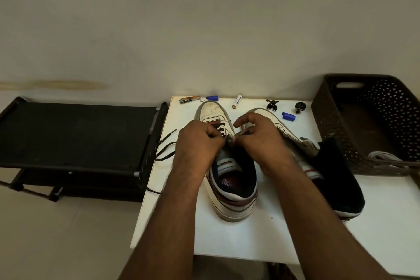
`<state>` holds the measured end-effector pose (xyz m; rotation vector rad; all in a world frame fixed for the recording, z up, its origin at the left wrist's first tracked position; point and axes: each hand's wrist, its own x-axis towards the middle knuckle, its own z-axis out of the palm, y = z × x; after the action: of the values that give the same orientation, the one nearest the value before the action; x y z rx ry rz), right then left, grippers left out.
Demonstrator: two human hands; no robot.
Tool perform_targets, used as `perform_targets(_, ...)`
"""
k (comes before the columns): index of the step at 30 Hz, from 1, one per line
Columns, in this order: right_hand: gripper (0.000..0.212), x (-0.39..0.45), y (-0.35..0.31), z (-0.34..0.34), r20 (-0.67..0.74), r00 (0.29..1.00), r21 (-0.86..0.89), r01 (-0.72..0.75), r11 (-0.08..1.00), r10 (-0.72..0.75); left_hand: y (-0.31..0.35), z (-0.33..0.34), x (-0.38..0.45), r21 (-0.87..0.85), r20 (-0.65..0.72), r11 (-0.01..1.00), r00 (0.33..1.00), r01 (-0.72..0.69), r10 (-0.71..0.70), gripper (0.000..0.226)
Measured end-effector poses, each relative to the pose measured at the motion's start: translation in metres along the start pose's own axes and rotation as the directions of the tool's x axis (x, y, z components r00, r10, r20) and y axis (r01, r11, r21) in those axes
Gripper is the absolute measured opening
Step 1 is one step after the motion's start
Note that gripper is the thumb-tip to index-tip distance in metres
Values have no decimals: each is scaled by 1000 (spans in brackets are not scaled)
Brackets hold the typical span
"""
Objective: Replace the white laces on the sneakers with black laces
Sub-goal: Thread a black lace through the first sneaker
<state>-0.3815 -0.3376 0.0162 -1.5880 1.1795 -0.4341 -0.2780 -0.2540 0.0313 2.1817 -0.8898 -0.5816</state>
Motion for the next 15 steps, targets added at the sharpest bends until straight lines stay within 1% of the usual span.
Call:
perform_targets(8, 33, 2, 3, 1, 4, 1000, 41, -13, 999, 13, 1, 0, 1, 38, 57, 998, 997, 42, -45, 15)
perform_targets(12, 31, 3, 3, 1, 8, 1000, 33, -13, 999, 13, 1, 3, 1, 47, 39, 998, 998, 51, -53, 15)
perform_targets(15, 31, 4, 3, 1, 4, 1000, 37, -22, 999, 22, 2, 6, 0, 62, -2, 997, 999, 49, -49, 14)
